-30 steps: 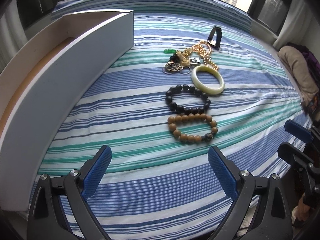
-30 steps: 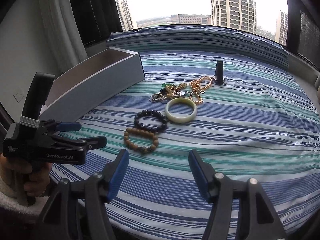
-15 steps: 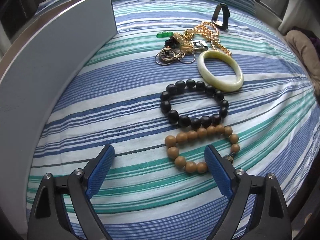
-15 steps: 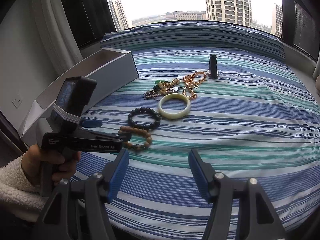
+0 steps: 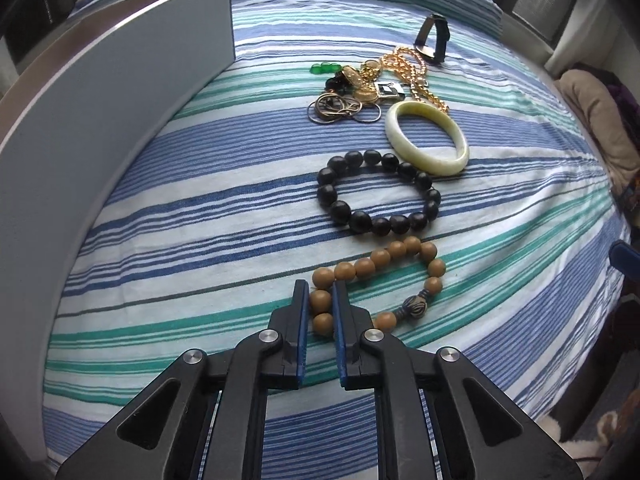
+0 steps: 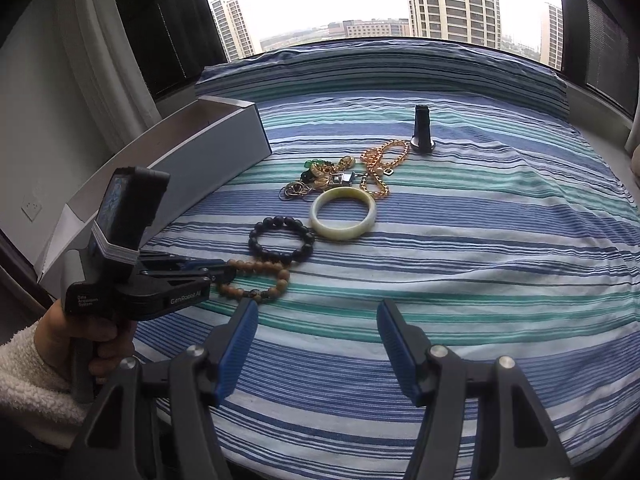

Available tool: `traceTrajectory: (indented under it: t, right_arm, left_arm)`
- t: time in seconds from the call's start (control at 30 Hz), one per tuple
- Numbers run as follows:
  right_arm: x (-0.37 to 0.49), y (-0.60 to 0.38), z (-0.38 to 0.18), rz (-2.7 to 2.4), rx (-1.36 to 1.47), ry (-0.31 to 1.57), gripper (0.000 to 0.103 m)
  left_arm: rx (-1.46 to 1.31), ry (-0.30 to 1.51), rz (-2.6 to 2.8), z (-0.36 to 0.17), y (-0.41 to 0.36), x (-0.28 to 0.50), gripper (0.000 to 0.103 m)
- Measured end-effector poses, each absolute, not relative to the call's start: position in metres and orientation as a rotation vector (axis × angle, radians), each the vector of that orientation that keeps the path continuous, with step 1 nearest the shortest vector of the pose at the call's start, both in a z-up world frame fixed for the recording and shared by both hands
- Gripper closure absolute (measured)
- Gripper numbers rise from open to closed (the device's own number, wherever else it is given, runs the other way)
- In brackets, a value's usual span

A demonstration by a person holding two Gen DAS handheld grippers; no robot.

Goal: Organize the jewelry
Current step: 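Grasp the wooden bead bracelet with the left tool while the right tool grasps the black bead bracelet, then carry both bead bracelets into the white tray and release them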

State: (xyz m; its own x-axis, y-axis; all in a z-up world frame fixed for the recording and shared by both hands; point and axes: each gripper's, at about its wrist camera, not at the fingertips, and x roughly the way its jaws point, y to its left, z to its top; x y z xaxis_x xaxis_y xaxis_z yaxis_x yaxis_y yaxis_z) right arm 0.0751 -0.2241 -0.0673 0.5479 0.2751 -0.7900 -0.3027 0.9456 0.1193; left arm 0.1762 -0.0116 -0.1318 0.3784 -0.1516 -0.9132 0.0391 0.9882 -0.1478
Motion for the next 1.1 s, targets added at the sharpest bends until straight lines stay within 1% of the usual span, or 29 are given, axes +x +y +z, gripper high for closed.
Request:
traceTrajectory:
  t: [0.17, 0.33, 0.4, 0.43, 0.5, 0.53, 0.63, 0.67, 0.7, 0.83, 1.1]
  right_arm:
    - [0.094, -0.218, -0.084, 0.368, -0.023, 0.966, 0.040]
    - [0.135, -0.172, -0.109, 0.568, -0.055, 1.021, 0.040]
    - [0.151, -0.148, -0.117, 0.636, -0.112, 1.029, 0.048]
    - [0.158, -0.137, -0.122, 0.663, -0.141, 1.036, 0.048]
    - [0.168, -0.117, -0.132, 0.701, -0.208, 1.043, 0.058]
    - [0.171, -0.108, -0.137, 0.708, -0.247, 1.050, 0.060]
    - [0.177, -0.092, -0.153, 0.700, -0.329, 1.068, 0.070]
    - [0.179, -0.090, -0.157, 0.692, -0.343, 1.077, 0.083]
    - [0.180, -0.089, -0.159, 0.673, -0.355, 1.089, 0.091]
    - [0.177, -0.101, -0.146, 0.648, -0.288, 1.094, 0.091]
    - [0.158, -0.119, -0.072, 0.720, -0.100, 1.018, 0.091]
  left_arm:
    - [-0.139, 1.183, -0.088, -0.127, 0.011, 0.154, 0.093]
    - [-0.189, 1.182, -0.035, -0.129, 0.034, 0.142, 0.093]
    - [-0.208, 1.171, -0.022, -0.128, 0.041, 0.138, 0.093]
    - [-0.216, 1.164, -0.017, -0.127, 0.043, 0.137, 0.093]
    - [-0.230, 1.154, -0.010, -0.126, 0.048, 0.135, 0.093]
    - [-0.234, 1.149, -0.010, -0.126, 0.049, 0.134, 0.093]
    - [-0.235, 1.135, -0.017, -0.123, 0.053, 0.131, 0.094]
    - [-0.233, 1.128, -0.019, -0.122, 0.053, 0.130, 0.094]
    - [-0.230, 1.120, -0.022, -0.121, 0.052, 0.130, 0.094]
    - [-0.230, 1.077, -0.037, -0.104, 0.056, 0.123, 0.094]
    - [-0.238, 0.955, -0.072, -0.045, 0.068, 0.100, 0.094]
